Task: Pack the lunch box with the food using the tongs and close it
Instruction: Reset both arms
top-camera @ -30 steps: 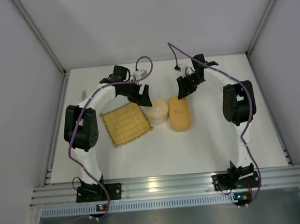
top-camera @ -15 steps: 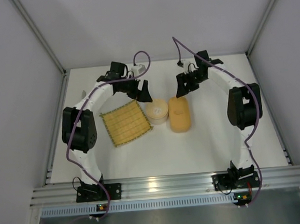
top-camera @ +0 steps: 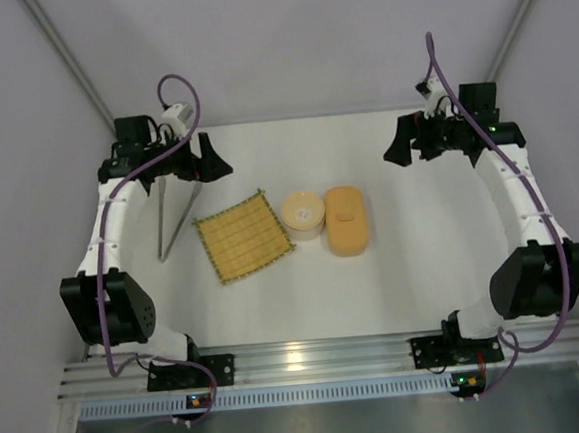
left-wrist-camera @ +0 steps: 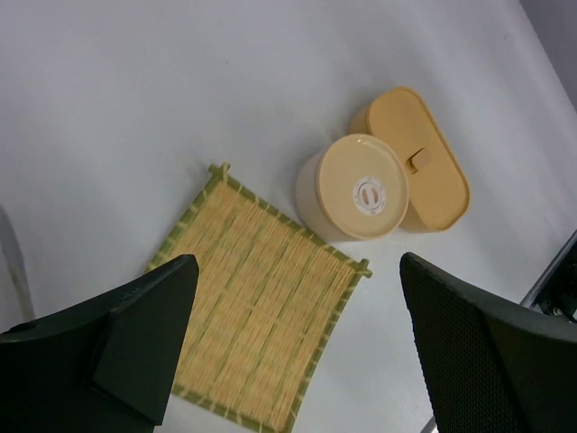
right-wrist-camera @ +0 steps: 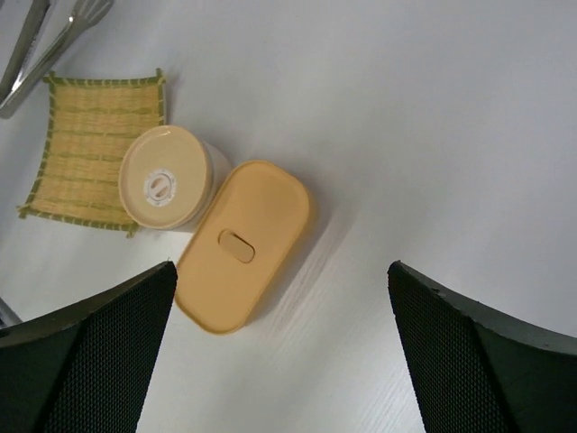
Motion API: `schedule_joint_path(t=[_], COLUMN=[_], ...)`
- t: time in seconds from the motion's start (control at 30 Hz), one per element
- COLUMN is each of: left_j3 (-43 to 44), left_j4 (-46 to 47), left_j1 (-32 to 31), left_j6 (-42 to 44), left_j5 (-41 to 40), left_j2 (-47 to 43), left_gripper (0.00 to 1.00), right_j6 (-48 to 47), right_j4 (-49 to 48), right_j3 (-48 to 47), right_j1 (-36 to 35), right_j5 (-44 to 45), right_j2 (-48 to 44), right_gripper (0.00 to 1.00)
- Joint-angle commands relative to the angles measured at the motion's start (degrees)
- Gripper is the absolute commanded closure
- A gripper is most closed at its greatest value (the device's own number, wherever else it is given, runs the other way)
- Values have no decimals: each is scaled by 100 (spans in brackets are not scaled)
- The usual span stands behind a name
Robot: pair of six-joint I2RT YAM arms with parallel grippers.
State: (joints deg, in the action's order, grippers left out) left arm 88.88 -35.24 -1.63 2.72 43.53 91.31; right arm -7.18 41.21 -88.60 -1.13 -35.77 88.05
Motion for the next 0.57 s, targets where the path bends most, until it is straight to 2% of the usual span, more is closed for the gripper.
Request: schedule_joint_path(t=[0.0, 0.1, 0.23, 0.37, 0.53], left_j3=[-660, -1091, -1680, -2269, -2744], left_j4=[-264, -342, -396, -229, 9], left_j1=[644, 1005, 1331, 1341, 1341], left_j6=[-79, 114, 483, 668, 756], left_j5=[191, -300, -511, -916, -1109], left_j2=[-543, -956, -1544, -1993, -2372], left_gripper=[2, 2, 2, 2, 2], right_j6=[33, -134, -459, -583, -565], right_j4=[-350, -438, -535, -614, -676], right_j3=[825, 1528, 2231, 2811, 2997], right_j1=[393, 753, 1114, 1193, 1202], right_j5=[290, 369, 465, 615, 624], right_j2=[-558, -937, -1377, -1729, -2028], right_gripper=[1, 1, 1, 1, 1])
